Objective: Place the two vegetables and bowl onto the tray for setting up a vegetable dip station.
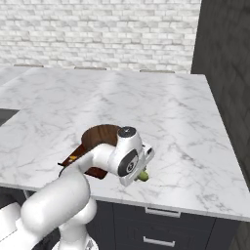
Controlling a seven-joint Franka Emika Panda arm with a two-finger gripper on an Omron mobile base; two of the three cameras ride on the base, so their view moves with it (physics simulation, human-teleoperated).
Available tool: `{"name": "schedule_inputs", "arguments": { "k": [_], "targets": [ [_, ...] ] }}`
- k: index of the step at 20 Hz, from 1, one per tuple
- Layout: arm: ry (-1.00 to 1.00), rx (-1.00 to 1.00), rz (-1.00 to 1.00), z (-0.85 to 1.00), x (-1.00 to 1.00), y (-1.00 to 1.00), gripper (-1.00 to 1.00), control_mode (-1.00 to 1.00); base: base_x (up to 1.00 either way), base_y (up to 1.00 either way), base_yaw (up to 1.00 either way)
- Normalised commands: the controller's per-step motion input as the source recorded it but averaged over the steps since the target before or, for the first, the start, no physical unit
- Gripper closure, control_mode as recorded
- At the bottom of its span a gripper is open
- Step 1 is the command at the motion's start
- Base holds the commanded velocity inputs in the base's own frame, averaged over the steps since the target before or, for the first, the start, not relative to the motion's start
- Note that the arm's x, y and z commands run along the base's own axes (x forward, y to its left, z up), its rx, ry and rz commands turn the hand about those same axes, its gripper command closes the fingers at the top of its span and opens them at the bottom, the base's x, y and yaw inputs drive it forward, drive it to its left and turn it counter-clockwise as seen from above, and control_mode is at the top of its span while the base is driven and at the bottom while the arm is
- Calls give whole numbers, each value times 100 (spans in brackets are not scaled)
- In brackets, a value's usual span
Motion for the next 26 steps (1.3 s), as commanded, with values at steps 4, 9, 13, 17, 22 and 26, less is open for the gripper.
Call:
{"name": "schedule_inputs", "arguments": {
  "k": [4,9,13,17,22,26],
  "targets": [
    [-8,-5,12,19,-9,30,100,-100,0,0,0],
    [-3,-4,14,16,-7,27,100,-100,0,0,0],
    [0,-1,12,17,-6,27,100,-100,0,0,0],
    [1,0,5,15,-9,27,100,-100,0,0,0],
    [3,0,1,13,-5,29,100,-100,0,0,0],
    [1,0,0,7,-2,31,100,-100,0,0,0]
  ]
}}
